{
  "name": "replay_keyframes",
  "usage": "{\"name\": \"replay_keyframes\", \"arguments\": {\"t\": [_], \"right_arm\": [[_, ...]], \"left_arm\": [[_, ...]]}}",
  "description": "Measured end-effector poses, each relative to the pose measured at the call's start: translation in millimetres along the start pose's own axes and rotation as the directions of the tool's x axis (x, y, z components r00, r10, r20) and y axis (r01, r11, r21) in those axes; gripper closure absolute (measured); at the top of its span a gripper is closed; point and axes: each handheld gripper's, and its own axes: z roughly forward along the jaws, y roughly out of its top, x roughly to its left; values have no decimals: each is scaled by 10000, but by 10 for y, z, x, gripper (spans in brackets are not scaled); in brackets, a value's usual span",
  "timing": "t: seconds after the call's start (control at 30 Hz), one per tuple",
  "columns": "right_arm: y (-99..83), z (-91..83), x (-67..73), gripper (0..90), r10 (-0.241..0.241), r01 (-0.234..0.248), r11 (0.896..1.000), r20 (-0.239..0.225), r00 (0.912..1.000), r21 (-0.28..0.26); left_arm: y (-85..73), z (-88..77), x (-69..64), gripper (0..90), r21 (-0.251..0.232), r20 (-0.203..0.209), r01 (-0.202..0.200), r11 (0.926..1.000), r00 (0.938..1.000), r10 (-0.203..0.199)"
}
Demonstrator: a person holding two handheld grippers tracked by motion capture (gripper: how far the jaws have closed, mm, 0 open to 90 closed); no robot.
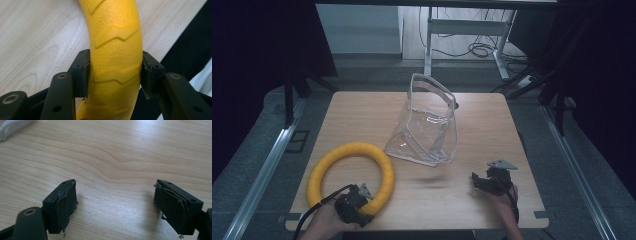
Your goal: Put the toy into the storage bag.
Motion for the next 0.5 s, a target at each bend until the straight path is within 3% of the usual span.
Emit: {"name": "replay_keyframes", "arguments": {"t": [0.07, 0.13, 0.17, 0.23, 0.3, 0.5], "right_arm": [[0, 0, 0, 190, 0, 0, 10000, -3, 10000, 2], [1, -1, 2, 190, 23, -23, 10000, -4, 10000, 13], [1, -1, 2, 190, 23, -23, 10000, -4, 10000, 13], [1, -2, 3, 191, 48, -48, 10000, -1, 10000, 27], [1, -2, 3, 191, 48, -48, 10000, 0, 10000, 25], [1, -1, 4, 191, 70, -70, 10000, -1, 10000, 16]], "left_arm": [[-3, -42, 13, 489, -208, 96, 83, 9997, 9999, -81], [-8, -175, 64, 489, -778, 391, 247, 9967, 9990, -217], [-8, -175, 64, 489, -778, 391, 247, 9967, 9990, -217], [-11, -298, 123, 490, -1297, 704, 430, 9906, 9969, -340], [-11, -340, 146, 491, -1471, 803, 484, 9879, 9961, -368], [-6, -622, 336, 498, -2669, 1612, 1033, 9582, 9850, -613]]}}
